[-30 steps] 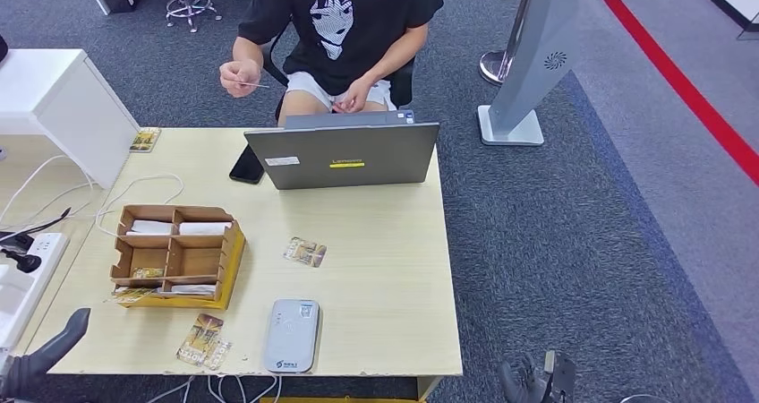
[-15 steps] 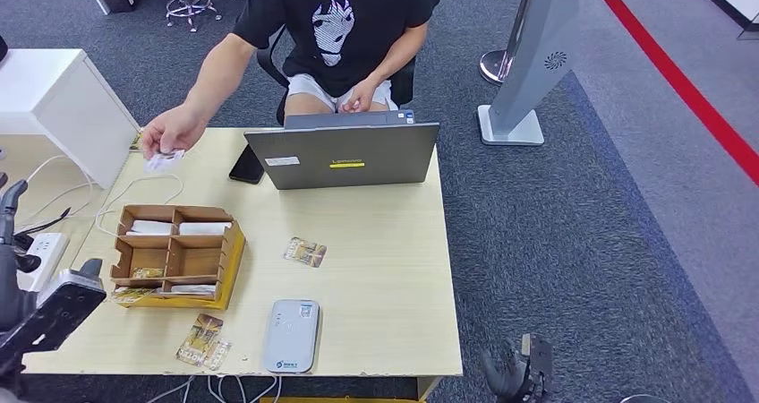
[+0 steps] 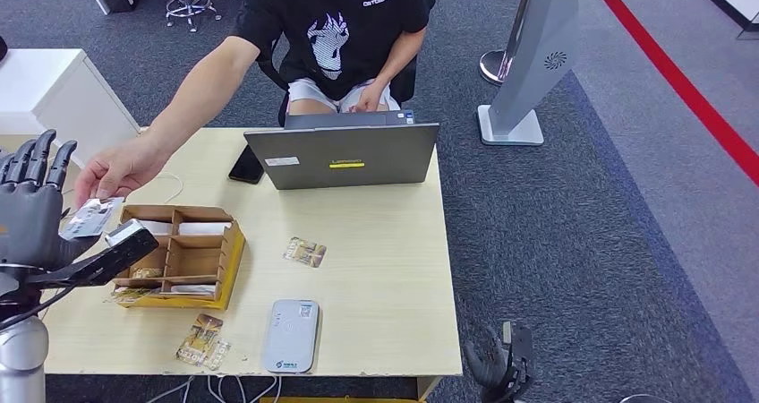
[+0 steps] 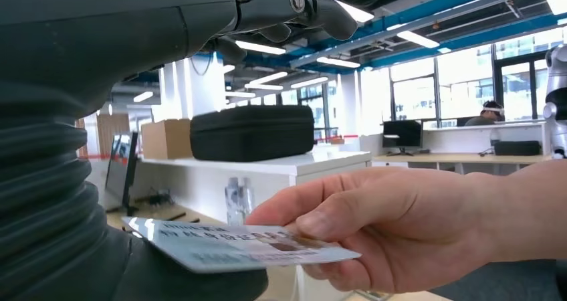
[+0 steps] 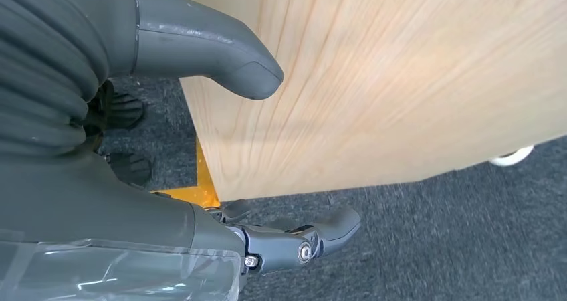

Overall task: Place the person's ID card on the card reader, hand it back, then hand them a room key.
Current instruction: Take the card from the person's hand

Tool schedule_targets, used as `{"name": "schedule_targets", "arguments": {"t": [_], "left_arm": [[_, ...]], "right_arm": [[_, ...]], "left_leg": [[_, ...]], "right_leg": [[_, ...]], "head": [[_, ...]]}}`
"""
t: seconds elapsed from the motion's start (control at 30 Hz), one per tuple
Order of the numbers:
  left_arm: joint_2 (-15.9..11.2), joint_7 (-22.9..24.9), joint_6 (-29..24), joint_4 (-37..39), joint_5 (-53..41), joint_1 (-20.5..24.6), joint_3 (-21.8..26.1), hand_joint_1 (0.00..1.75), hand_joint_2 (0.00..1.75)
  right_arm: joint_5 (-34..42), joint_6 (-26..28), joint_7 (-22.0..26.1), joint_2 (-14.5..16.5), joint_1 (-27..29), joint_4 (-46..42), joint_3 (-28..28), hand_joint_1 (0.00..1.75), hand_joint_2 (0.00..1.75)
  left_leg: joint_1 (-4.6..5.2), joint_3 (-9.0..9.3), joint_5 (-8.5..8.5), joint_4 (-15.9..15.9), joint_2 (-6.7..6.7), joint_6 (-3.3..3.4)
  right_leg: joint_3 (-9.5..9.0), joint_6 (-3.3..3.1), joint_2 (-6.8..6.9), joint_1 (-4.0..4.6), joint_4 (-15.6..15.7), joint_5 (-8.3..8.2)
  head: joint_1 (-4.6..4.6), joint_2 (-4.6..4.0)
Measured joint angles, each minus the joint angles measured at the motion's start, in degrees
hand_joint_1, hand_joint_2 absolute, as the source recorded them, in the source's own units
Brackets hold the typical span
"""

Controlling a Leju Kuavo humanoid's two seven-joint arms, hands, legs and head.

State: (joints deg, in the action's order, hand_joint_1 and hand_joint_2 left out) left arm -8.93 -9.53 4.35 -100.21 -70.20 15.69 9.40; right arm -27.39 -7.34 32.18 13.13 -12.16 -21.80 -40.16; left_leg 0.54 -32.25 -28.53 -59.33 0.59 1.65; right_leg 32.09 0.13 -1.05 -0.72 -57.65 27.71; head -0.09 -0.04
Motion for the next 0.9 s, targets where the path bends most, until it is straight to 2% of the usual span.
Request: {"name": "schedule_targets", "arguments": {"t": [0.07,0.27,0.53,0.67,0.9], "left_arm": [[-1.2,0.8,-0.4,1.3,-3.0,1.3,-1.6,1.75,1.75],[-4.0,2.8,-1.3,3.7,-9.5,3.5,-5.8,1.75,1.75],[-5.1,3.2,-2.3,3.9,-9.1,3.3,-7.7,1.75,1.75],[-4.6,3.0,-4.1,1.8,-7.4,1.0,-8.3,1.75,1.75],[-1.7,0.8,-7.8,-5.9,-4.3,-6.5,-10.1,1.75,1.75]], "right_arm": [[-0.1,0.0,-0.2,0.1,-0.1,0.1,0.5,0.0,1.75],[0.0,0.0,-0.4,0.2,-0.4,0.6,1.9,0.0,1.75],[0.7,-0.1,-0.3,0.2,-0.4,0.8,2.2,0.0,1.75],[1.8,-0.1,-0.2,0.2,-0.4,0.9,2.2,0.0,1.75],[4.1,-1.0,-0.1,0.2,0.0,0.8,2.1,0.0,1.75]], "left_leg": [[0.0,-0.01,0.0,0.0,-0.01,0.0],[0.0,-0.03,0.0,0.0,-0.01,0.0],[0.0,-0.07,0.0,0.0,-0.01,0.0],[0.01,-0.07,0.0,0.0,-0.03,0.0],[0.01,-0.1,-0.02,0.0,-0.03,0.0]], "right_leg": [[0.01,0.0,-0.02,0.0,0.0,-0.01],[0.03,0.0,-0.03,0.0,0.0,-0.01],[0.04,0.0,-0.03,0.0,0.0,-0.01],[0.05,0.0,-0.04,0.0,0.0,0.0],[0.09,0.01,-0.05,-0.01,0.0,0.0]], "head": [[-0.01,0.0],[0.0,0.0],[-0.01,0.0],[0.01,0.0],[0.0,0.0]]}}
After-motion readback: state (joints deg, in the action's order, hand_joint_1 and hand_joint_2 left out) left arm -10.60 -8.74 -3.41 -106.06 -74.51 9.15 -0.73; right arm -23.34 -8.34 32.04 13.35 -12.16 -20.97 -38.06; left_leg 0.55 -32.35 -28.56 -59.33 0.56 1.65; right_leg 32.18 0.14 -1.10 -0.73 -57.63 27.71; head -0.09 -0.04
